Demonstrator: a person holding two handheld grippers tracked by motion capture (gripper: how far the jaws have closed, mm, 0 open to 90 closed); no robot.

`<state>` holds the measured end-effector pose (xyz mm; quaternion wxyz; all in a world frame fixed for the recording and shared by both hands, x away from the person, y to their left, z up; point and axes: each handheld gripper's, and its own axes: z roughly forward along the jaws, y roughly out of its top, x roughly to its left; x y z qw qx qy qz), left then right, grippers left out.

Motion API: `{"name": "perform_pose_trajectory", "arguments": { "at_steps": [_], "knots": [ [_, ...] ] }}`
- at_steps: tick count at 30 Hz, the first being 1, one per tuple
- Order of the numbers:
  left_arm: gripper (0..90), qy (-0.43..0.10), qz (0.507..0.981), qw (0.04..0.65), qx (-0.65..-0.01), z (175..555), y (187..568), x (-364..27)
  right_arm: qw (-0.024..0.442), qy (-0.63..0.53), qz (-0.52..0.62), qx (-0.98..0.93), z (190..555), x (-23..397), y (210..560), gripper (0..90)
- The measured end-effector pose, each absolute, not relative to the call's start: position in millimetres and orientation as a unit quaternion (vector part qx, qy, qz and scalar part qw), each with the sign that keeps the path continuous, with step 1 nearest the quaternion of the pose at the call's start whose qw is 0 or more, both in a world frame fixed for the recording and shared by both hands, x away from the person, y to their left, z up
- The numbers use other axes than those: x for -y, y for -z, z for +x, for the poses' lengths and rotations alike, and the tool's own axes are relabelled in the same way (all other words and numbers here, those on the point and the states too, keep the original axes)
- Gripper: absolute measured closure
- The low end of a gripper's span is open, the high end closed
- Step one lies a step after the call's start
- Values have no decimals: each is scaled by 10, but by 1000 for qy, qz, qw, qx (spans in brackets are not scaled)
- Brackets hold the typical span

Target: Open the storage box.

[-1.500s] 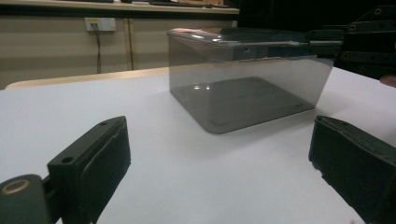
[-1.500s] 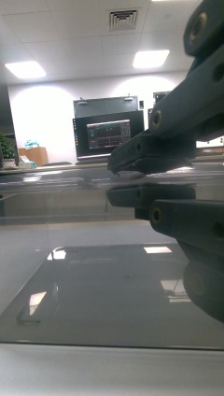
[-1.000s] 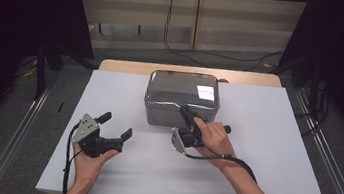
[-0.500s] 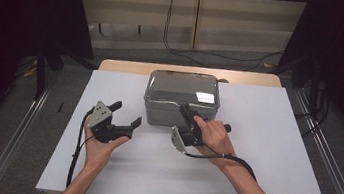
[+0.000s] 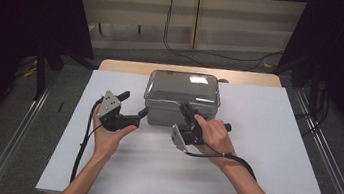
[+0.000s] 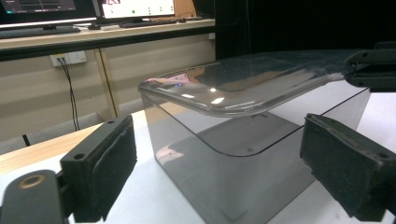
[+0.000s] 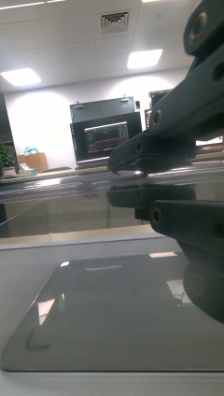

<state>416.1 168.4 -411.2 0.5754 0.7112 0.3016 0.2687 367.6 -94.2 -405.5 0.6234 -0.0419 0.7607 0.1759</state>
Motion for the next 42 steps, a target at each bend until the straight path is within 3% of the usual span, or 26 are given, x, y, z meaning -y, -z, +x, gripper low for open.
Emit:
{"name": "perform_pose_trajectory", "arguments": {
  "at_steps": [16, 28, 42],
  "knots": [
    [187, -285, 722, 559, -293, 4407, 4131, -1598, 626, -174, -36, -759, 3690, 934, 3970, 825],
    [358, -300, 720, 567, -264, 4546, 4100, -1504, 627, -176, -37, -758, 3703, 937, 3940, 827],
    [466, -310, 726, 563, -244, 4568, 4114, -1441, 626, -177, -38, -759, 3703, 934, 3944, 825]
  ]
}}
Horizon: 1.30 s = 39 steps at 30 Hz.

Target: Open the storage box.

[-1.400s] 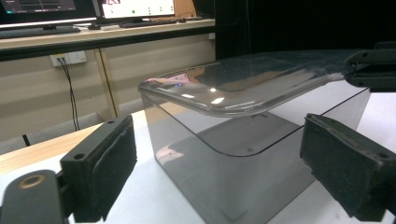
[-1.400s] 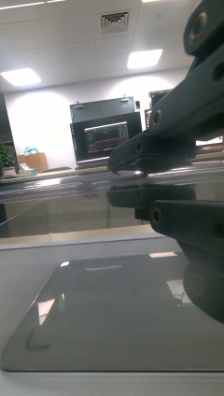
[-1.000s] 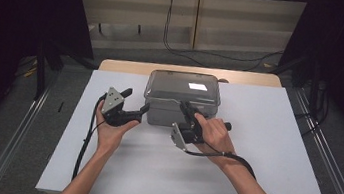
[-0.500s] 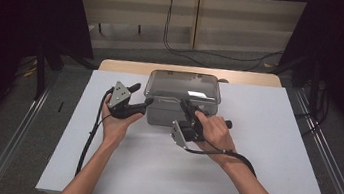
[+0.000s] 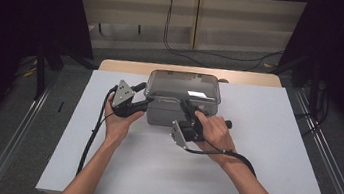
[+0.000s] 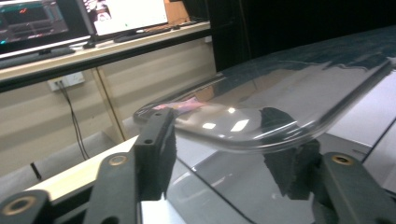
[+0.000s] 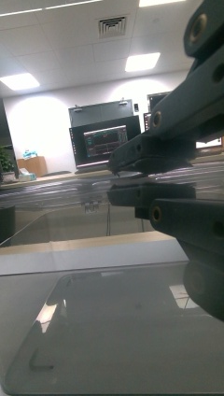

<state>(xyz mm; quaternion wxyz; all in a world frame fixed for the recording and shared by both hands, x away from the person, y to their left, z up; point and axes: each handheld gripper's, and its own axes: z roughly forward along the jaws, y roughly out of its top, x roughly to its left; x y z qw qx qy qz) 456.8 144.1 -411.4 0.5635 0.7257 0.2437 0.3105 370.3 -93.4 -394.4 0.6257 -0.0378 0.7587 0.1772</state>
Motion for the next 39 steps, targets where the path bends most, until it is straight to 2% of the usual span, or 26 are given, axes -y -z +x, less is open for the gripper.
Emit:
{"name": "perform_pose_trajectory", "arguments": {
  "at_steps": [17, 27, 30, 39],
  "knots": [
    [489, -336, 738, 546, -212, 4590, 4045, -1420, 620, -182, -40, -762, 3715, 939, 3948, 805],
    [495, -338, 735, 547, -213, 4587, 4039, -1414, 624, -190, -18, -758, 3735, 1013, 3922, 647],
    [495, -337, 733, 550, -215, 4588, 4038, -1412, 625, -194, -9, -756, 3737, 1043, 3928, 564],
    [484, -332, 733, 552, -219, 4597, 4037, -1418, 618, -215, 41, -755, 3758, 1298, 3960, 505]
  ]
}}
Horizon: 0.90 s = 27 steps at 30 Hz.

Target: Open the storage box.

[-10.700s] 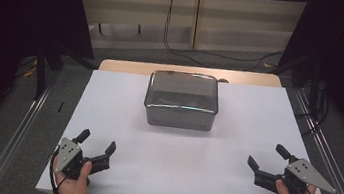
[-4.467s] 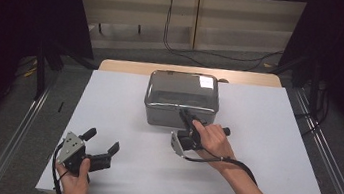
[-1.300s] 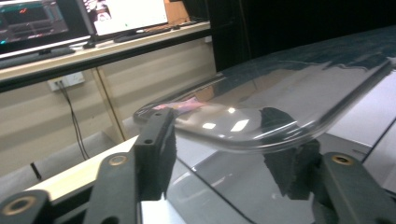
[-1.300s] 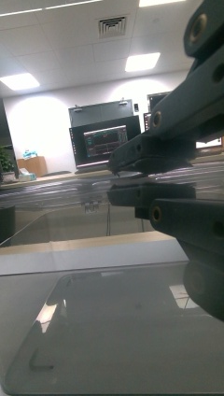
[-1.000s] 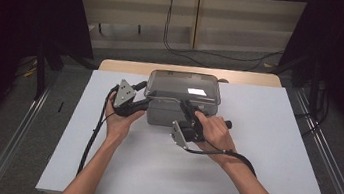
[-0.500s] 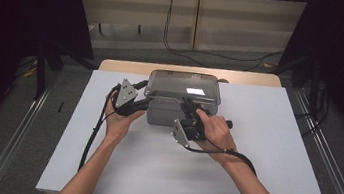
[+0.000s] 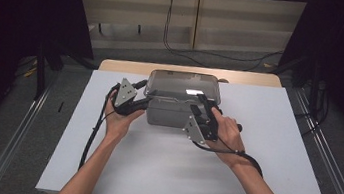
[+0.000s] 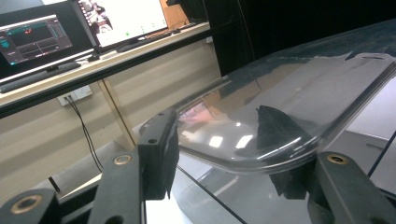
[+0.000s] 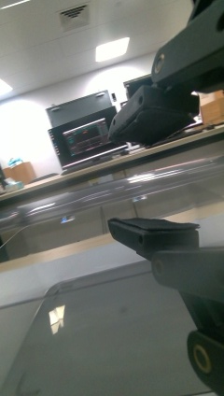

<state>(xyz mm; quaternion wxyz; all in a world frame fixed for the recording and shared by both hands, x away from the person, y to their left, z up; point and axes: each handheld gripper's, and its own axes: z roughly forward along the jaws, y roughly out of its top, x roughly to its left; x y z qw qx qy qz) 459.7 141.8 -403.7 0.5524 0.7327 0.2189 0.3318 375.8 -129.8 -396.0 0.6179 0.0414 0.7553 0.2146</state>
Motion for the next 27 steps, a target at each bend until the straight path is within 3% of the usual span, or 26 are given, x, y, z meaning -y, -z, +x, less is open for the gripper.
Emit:
{"name": "perform_pose_trajectory", "arguments": {
  "at_steps": [5, 14, 27],
  "knots": [
    [488, -331, 731, 553, -222, 4598, 4017, -1414, 606, -249, 80, -751, 3787, 1436, 3920, 481],
    [492, -331, 728, 557, -224, 4607, 3989, -1412, 566, -313, 156, -747, 3863, 1723, 3931, 300],
    [492, -330, 726, 558, -228, 4603, 3991, -1408, 491, -389, 228, -745, 3996, 1910, 3961, 274]
  ]
}}
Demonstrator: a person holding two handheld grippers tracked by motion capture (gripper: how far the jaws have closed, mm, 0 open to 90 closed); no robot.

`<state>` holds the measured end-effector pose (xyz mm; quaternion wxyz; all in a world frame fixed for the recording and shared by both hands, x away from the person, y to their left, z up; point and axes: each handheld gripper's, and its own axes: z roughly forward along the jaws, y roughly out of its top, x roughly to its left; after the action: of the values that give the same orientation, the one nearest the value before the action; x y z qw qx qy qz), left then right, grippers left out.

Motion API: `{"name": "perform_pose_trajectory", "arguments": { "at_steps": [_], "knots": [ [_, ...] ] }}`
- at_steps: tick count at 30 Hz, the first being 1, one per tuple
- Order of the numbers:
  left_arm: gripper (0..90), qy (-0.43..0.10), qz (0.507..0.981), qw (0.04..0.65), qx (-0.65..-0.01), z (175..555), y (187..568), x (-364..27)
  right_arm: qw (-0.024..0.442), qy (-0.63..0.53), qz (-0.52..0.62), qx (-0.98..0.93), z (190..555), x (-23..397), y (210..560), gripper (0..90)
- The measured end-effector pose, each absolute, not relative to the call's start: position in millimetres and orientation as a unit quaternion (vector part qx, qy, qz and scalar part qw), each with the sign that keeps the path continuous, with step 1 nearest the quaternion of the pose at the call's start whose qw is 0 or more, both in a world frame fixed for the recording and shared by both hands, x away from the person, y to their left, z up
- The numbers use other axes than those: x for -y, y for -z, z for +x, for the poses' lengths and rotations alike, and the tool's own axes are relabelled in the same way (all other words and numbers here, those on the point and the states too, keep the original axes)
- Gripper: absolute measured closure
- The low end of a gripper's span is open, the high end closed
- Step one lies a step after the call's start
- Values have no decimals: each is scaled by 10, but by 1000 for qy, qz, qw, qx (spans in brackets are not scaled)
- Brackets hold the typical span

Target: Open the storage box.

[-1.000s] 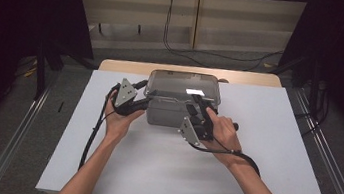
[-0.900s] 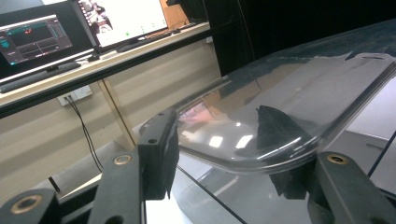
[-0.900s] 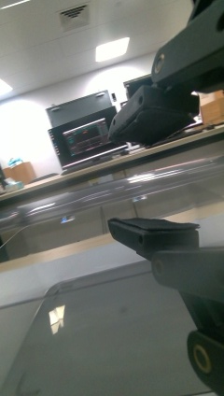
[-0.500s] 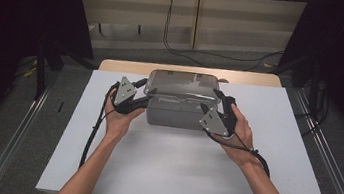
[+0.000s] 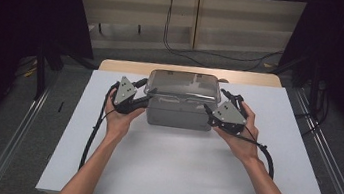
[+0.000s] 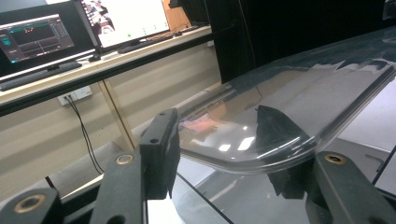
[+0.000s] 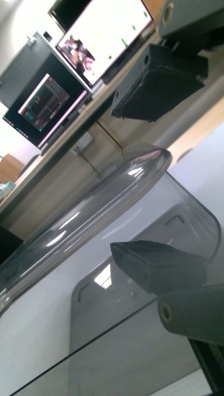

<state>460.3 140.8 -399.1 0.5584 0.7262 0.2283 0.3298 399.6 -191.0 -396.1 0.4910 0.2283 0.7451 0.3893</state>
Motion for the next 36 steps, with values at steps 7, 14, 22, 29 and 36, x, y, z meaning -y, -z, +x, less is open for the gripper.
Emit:
{"name": "perform_pose_trajectory", "arguments": {
  "at_steps": [7, 14, 22, 29, 36],
  "knots": [
    [493, -328, 726, 560, -229, 4607, 3986, -1409, 461, -413, 258, -742, 4096, 2016, 3997, 255],
    [488, -329, 729, 556, -227, 4612, 3975, -1419, 454, -429, 254, -739, 4172, 2039, 4014, 374],
    [509, -325, 725, 562, -231, 4642, 3947, -1422, 449, -445, 254, -732, 4248, 2086, 4027, 490],
    [515, -322, 729, 557, -233, 4689, 3932, -1413, 457, -451, 240, -728, 4289, 2075, 3996, 569],
    [531, -322, 732, 555, -230, 4740, 3916, -1409, 453, -454, 236, -730, 4347, 2105, 3964, 649]
  ]
}}
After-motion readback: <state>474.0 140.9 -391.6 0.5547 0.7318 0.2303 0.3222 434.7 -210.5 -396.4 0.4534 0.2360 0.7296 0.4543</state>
